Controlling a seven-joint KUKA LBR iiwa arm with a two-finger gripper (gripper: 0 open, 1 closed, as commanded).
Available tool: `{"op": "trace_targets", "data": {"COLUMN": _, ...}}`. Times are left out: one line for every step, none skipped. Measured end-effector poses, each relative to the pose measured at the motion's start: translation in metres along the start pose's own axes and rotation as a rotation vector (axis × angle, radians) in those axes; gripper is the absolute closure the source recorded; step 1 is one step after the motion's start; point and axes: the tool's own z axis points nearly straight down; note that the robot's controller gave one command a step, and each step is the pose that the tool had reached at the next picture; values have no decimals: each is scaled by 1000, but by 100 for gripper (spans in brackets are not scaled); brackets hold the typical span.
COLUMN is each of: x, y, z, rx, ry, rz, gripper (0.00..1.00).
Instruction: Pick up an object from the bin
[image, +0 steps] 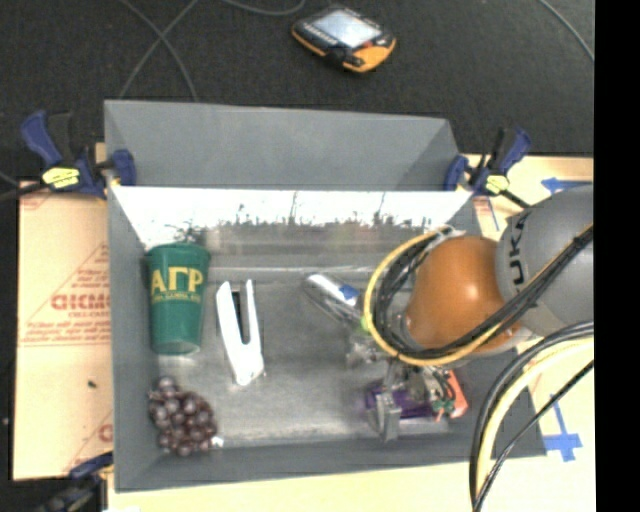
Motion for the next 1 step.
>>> {"op": "trace_targets", "data": {"x": 7, "y": -9, "z": -36, "rx": 5, "ry": -5, "rz": -88, "gripper": 0}}
